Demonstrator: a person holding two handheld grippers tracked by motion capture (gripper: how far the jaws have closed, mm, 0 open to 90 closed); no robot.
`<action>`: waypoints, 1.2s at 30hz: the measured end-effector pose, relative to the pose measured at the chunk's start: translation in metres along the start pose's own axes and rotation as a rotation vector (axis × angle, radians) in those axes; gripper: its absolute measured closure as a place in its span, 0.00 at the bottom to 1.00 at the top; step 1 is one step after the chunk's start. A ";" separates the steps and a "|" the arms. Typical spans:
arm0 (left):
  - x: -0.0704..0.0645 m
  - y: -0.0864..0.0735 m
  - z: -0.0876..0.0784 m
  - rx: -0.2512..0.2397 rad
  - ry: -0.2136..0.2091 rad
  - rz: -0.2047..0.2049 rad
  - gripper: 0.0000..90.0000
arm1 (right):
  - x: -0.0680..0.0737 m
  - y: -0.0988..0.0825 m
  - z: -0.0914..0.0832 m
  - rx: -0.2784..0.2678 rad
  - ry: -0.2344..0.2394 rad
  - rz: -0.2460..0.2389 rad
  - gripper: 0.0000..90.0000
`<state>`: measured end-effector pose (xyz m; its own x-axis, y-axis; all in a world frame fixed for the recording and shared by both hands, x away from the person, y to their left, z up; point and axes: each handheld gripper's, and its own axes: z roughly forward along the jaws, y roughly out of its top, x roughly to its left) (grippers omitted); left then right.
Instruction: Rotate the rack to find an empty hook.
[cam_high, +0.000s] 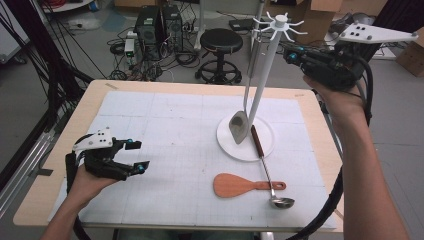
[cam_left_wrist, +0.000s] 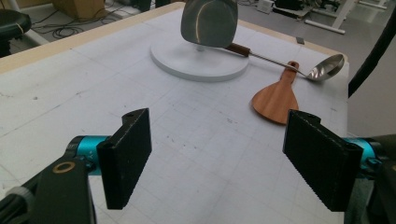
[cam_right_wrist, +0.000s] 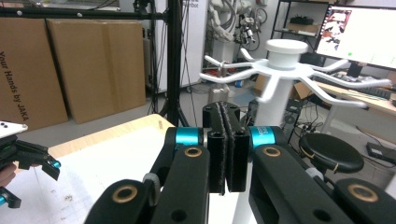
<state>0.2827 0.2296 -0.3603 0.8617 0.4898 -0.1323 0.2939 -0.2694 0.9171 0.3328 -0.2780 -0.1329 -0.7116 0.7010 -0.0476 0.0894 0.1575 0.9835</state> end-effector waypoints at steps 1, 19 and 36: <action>0.000 0.000 0.000 0.000 -0.001 0.000 0.27 | -0.002 -0.001 -0.002 0.002 0.000 -0.001 0.99; 0.000 0.000 0.000 0.003 -0.002 0.004 0.27 | -0.017 0.004 -0.008 0.004 -0.053 0.008 0.99; 0.000 0.000 0.000 0.000 -0.002 0.003 0.27 | 0.001 0.014 0.017 0.012 -0.012 -0.021 0.99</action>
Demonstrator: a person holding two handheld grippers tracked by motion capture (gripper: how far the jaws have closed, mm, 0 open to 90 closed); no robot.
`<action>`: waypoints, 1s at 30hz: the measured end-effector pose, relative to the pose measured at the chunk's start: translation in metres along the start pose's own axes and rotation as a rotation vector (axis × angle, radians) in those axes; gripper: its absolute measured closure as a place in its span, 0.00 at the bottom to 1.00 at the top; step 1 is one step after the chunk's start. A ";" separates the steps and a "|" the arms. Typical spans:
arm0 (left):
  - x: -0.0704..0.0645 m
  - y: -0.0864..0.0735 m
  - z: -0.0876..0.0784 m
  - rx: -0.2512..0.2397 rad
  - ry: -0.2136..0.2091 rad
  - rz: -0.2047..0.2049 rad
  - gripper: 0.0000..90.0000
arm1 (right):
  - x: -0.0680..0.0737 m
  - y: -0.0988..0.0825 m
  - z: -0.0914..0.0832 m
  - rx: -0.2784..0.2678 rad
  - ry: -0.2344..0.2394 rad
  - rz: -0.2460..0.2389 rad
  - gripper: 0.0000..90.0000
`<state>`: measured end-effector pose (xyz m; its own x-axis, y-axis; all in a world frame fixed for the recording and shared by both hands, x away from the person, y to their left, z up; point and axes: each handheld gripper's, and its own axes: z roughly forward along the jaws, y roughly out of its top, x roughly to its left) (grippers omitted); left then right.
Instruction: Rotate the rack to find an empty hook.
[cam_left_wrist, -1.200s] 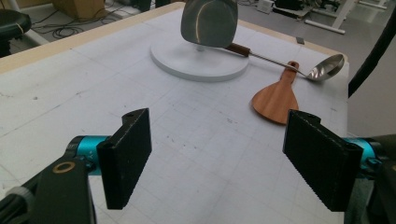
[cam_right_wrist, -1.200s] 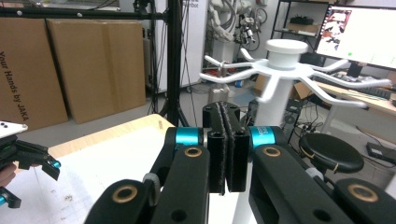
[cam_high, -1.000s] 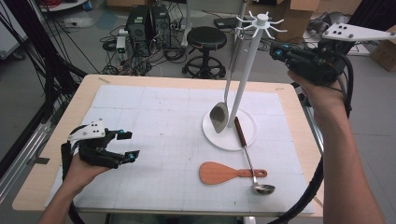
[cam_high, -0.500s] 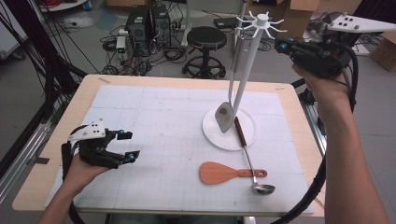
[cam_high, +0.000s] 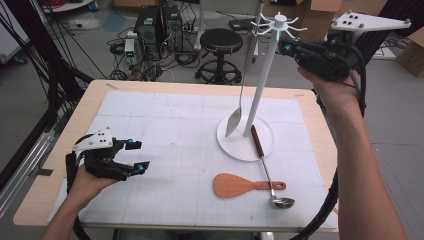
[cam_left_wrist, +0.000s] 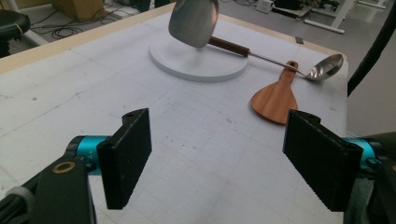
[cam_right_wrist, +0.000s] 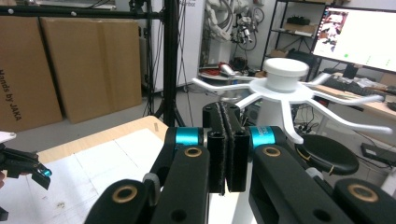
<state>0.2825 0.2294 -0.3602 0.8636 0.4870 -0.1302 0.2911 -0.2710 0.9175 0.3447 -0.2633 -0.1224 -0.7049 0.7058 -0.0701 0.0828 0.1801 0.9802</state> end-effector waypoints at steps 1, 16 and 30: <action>0.000 0.000 0.000 0.000 0.000 0.001 0.27 | 0.001 0.000 0.001 0.000 0.000 0.000 0.99; 0.002 -0.001 -0.001 -0.003 0.001 -0.001 0.27 | 0.005 -0.017 0.002 0.005 0.058 0.013 0.91; 0.003 -0.001 -0.004 -0.006 0.007 -0.002 0.27 | 0.016 -0.066 0.008 0.053 0.142 0.011 0.70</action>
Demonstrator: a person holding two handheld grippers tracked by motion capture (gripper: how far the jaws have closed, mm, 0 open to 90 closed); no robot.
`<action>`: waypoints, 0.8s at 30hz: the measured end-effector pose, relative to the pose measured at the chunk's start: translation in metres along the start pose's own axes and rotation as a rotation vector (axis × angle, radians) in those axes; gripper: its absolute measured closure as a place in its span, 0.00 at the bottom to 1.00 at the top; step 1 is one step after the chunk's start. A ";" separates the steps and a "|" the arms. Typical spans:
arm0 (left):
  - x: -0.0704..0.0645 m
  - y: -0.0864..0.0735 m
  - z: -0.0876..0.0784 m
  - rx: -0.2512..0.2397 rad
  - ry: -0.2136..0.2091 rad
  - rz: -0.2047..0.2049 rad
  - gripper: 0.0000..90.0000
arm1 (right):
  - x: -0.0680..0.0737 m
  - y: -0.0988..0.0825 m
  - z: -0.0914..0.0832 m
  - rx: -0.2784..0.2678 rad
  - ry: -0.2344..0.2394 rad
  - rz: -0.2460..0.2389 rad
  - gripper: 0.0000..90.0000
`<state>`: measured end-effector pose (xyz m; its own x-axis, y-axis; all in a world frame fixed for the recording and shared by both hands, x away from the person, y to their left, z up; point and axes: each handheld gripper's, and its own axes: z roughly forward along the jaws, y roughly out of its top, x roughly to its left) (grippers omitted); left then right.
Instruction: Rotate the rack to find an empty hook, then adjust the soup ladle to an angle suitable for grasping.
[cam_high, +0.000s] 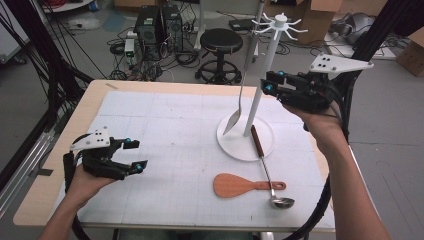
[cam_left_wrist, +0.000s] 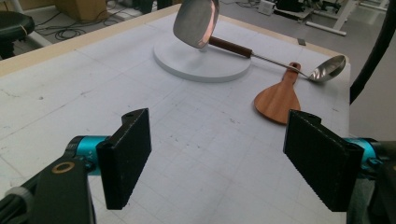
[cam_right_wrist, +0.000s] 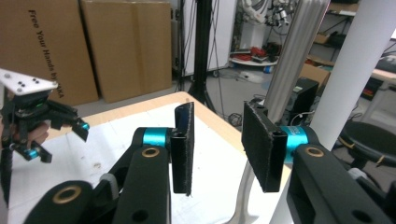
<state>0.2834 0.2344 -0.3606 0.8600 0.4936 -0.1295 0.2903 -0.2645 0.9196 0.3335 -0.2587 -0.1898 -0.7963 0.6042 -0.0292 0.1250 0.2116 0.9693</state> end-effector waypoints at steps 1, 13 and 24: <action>0.000 0.000 0.000 0.002 0.001 0.002 0.27 | 0.000 -0.003 0.001 0.003 0.002 0.000 0.69; -0.001 0.000 0.000 0.004 0.005 0.001 0.26 | 0.001 -0.048 0.009 0.050 0.040 0.044 0.63; -0.004 -0.001 0.003 0.027 0.018 0.007 0.25 | 0.006 -0.072 0.009 0.078 0.059 0.048 0.54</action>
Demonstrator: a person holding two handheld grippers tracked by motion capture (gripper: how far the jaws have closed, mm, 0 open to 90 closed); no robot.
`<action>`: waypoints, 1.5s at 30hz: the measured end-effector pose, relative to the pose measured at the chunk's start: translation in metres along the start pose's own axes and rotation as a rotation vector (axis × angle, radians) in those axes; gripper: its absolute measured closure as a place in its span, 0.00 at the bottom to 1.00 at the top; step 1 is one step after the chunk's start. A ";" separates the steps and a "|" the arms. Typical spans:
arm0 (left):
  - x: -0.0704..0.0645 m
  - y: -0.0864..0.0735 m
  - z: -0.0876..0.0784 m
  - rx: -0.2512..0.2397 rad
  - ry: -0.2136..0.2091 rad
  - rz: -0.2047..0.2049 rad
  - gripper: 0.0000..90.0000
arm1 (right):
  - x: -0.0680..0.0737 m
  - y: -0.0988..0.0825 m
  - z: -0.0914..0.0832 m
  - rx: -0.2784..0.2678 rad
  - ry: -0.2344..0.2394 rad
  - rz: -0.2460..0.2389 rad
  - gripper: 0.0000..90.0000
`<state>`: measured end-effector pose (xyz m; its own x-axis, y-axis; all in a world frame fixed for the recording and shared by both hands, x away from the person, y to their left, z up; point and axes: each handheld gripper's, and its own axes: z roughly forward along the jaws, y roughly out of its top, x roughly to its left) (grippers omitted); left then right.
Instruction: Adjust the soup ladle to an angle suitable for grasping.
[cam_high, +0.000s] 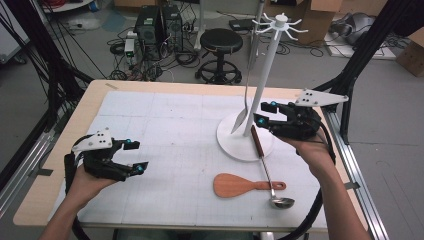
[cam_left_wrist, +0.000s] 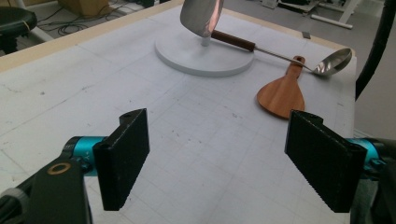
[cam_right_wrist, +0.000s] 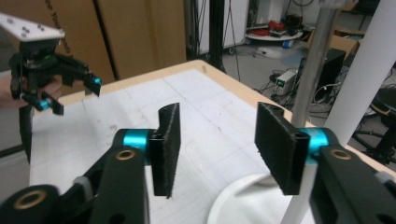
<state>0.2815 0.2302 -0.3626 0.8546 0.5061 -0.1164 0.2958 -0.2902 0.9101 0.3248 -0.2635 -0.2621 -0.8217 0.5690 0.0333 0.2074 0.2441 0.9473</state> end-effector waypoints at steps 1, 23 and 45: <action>-0.001 0.000 0.001 -0.001 0.002 -0.002 0.24 | 0.001 -0.003 0.000 0.005 0.002 -0.005 0.53; -0.009 -0.019 -0.007 0.023 0.059 -0.017 0.19 | 0.000 -0.067 0.001 0.138 0.010 0.010 0.36; -0.008 -0.023 -0.005 0.026 0.057 -0.016 0.19 | -0.019 -0.139 0.007 0.302 -0.116 0.120 0.54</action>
<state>0.2655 0.2371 -0.3804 0.8242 0.5561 -0.1070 0.3206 -0.3025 0.8976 0.3152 -0.3033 -0.3968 -0.7199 0.6887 0.0860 0.4611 0.3819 0.8010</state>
